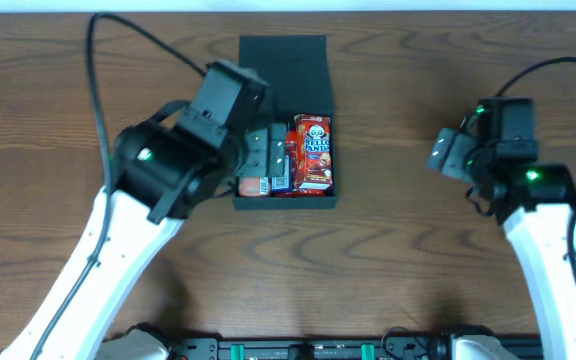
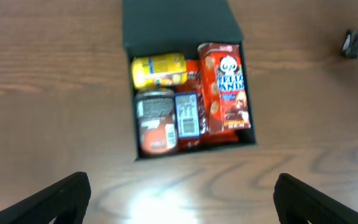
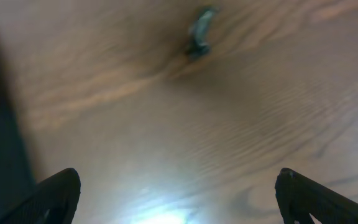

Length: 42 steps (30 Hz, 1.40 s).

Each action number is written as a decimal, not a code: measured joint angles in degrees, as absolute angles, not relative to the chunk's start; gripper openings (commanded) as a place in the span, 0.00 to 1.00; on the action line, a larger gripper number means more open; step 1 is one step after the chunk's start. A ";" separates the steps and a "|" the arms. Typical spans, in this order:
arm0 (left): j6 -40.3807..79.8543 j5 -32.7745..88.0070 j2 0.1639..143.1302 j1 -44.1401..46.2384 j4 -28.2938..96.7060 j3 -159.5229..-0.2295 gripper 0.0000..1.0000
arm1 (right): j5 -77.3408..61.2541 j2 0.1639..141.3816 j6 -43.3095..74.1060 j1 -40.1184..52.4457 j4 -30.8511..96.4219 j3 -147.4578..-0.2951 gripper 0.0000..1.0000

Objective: Pack container

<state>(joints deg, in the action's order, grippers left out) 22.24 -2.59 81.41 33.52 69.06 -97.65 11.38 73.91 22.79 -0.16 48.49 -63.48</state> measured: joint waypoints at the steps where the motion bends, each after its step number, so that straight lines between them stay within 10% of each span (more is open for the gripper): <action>1: 22.24 -2.57 80.75 33.52 69.71 -97.65 0.95 | 11.31 75.79 23.44 -1.39 48.10 -63.92 0.99; 42: 22.17 -0.36 79.50 33.52 76.20 -97.65 0.95 | 7.44 117.58 32.27 -6.85 39.94 -85.86 0.99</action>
